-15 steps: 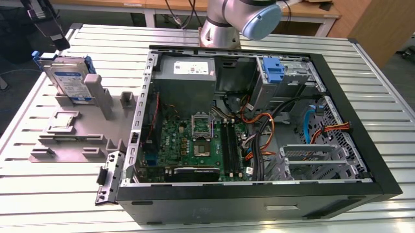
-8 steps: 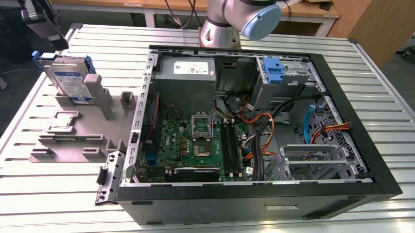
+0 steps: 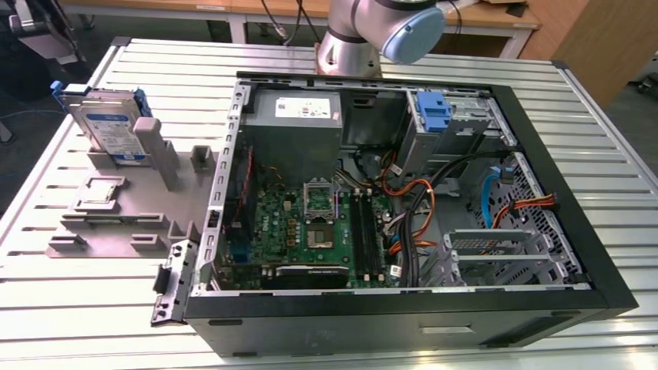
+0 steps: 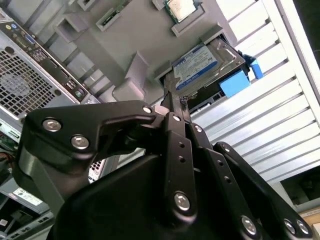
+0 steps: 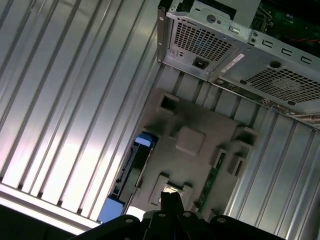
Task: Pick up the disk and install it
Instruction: 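Pick up the disk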
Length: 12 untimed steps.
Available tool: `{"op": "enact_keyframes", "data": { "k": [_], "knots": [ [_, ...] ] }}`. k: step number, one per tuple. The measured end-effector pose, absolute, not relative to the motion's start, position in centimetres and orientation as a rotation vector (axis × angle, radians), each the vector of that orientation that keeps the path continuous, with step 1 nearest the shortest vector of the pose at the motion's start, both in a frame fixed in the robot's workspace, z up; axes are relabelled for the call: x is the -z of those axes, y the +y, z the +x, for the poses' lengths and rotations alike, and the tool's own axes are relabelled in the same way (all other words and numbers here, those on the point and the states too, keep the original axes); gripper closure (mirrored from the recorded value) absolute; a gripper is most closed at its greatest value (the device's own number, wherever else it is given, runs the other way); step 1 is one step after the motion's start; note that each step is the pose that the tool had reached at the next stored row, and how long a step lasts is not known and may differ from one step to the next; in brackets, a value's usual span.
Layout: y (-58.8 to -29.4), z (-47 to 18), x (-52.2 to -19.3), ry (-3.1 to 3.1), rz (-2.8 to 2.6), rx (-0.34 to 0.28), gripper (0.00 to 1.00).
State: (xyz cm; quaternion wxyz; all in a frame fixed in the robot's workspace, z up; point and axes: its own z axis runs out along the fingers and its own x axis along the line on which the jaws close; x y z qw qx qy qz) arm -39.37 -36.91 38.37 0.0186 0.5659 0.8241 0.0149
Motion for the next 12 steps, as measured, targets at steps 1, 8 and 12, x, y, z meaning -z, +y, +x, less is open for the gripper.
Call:
{"op": "enact_keyframes", "data": {
  "k": [1, 8, 12],
  "knots": [
    [-36.91, -39.57, -38.37, 2.557, 1.760, -0.046, 0.90],
    [-36.90, -40.20, -38.31, 2.497, 1.843, -0.044, 0.90],
    [-36.90, -40.21, -38.28, 2.452, 1.902, -0.043, 0.90]
  ]
}}
